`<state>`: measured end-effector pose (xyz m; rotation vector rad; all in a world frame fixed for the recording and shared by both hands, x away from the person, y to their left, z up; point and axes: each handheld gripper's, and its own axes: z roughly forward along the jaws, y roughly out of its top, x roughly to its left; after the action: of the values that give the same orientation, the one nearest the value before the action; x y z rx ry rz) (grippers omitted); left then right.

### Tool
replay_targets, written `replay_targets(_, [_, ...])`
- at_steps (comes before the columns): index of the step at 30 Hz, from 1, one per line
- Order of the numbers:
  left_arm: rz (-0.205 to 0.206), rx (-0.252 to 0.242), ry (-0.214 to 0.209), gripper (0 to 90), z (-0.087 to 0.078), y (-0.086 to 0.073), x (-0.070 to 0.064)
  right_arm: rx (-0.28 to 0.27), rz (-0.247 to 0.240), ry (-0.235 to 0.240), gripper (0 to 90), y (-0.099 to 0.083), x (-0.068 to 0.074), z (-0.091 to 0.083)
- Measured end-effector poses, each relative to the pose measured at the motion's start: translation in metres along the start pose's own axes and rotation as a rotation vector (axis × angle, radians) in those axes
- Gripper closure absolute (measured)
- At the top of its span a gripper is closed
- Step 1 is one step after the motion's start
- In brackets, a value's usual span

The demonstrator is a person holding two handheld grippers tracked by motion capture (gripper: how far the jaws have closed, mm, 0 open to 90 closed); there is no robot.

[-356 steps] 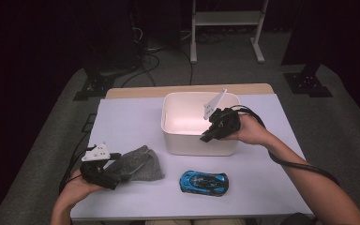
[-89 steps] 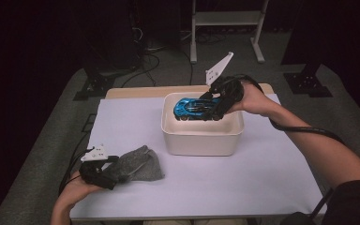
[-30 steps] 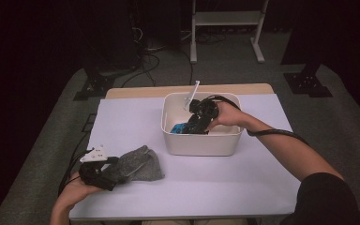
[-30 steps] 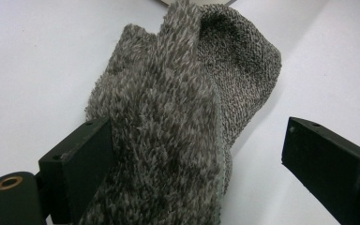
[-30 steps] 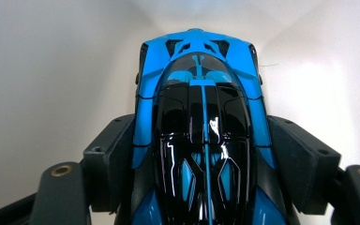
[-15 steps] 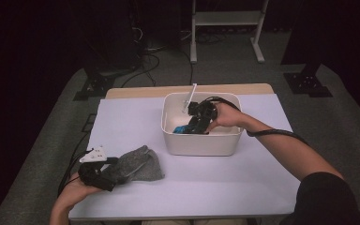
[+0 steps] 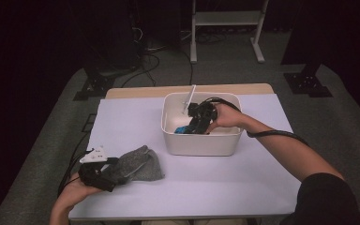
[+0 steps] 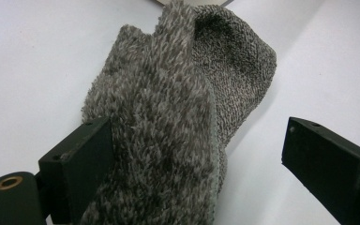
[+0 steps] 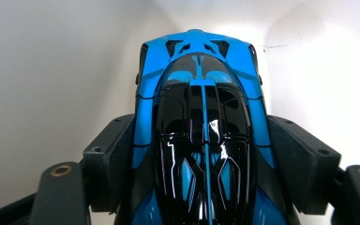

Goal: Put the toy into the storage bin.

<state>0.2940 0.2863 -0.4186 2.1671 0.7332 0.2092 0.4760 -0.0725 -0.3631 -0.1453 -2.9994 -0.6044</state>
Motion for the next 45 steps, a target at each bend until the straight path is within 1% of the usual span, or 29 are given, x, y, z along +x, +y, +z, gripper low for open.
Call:
replay_targets(5, [0.000, 0.000, -0.001, 8.7, 0.000, 0.001, -0.001, 0.036, 0.008, 0.007, 25.9, -0.002, 0.000, 0.005])
replay_targets(10, [-0.001, 0.005, -0.001, 8.7, 0.000, 0.000, -0.001, 0.050, 0.009, -0.003, 26.1, -0.004, 0.001, 0.007])
replay_targets(11, [0.001, 0.006, -0.001, 8.7, 0.000, 0.000, -0.001, 0.040, 0.008, 0.000, 26.3, -0.004, 0.000, 0.007])
replay_targets(13, [0.002, 0.001, -0.002, 8.7, -0.001, 0.000, -0.001, -0.003, 0.024, 0.006, 26.4, -0.002, -0.001, 0.001])
replay_targets(14, [0.000, 0.000, -0.002, 8.7, -0.001, 0.000, -0.001, -0.012, 0.023, 0.005, 26.4, -0.001, -0.001, -0.002])
replay_targets(16, [0.003, 0.001, -0.001, 8.7, -0.001, 0.001, -0.002, -0.007, 0.019, -0.005, 25.0, 0.001, 0.000, -0.003])
replay_targets(18, [0.003, -0.001, -0.002, 8.7, -0.001, 0.001, -0.002, -0.013, 0.019, 0.004, 24.8, 0.002, 0.001, -0.003])
replay_targets(23, [-0.004, -0.004, 0.004, 8.7, -0.002, -0.001, -0.002, -0.020, 0.019, -0.003, 24.7, 0.001, 0.001, -0.004])
replay_targets(26, [-0.002, -0.006, 0.004, 8.6, -0.002, 0.000, -0.002, -0.034, 0.029, -0.008, 24.4, 0.000, 0.001, -0.010])
replay_targets(28, [0.004, -0.004, 0.003, 8.6, -0.002, 0.000, -0.002, -0.045, 0.027, -0.021, 24.4, -0.001, 0.002, -0.016])
replay_targets(29, [0.003, -0.007, 0.005, 8.6, -0.002, 0.000, -0.002, -0.053, 0.035, -0.023, 24.4, -0.001, 0.002, -0.019])
replay_targets(31, [0.004, -0.007, 0.003, 8.6, -0.002, 0.000, -0.001, -0.063, 0.033, -0.032, 24.4, -0.002, 0.003, -0.025])
replay_targets(33, [-0.001, -0.007, 0.006, 8.6, -0.002, -0.001, -0.002, -0.079, 0.046, -0.037, 24.4, -0.003, 0.003, -0.031])
replay_targets(34, [-0.001, -0.004, 0.004, 8.6, -0.002, -0.001, -0.002, -0.086, 0.043, -0.043, 24.4, -0.004, 0.003, -0.034])
replay_targets(36, [0.002, 0.000, 0.008, 8.5, -0.003, -0.002, -0.002, -0.105, 0.051, -0.048, 24.4, -0.006, 0.004, -0.041])
replay_targets(41, [0.001, -0.014, 0.014, 8.5, -0.005, 0.000, -0.004, -0.135, 0.068, -0.055, 24.3, -0.009, 0.008, -0.054])
replay_targets(45, [0.006, -0.009, 0.012, 8.5, -0.004, 0.000, -0.005, -0.151, 0.066, -0.059, 23.7, -0.012, 0.011, -0.064])
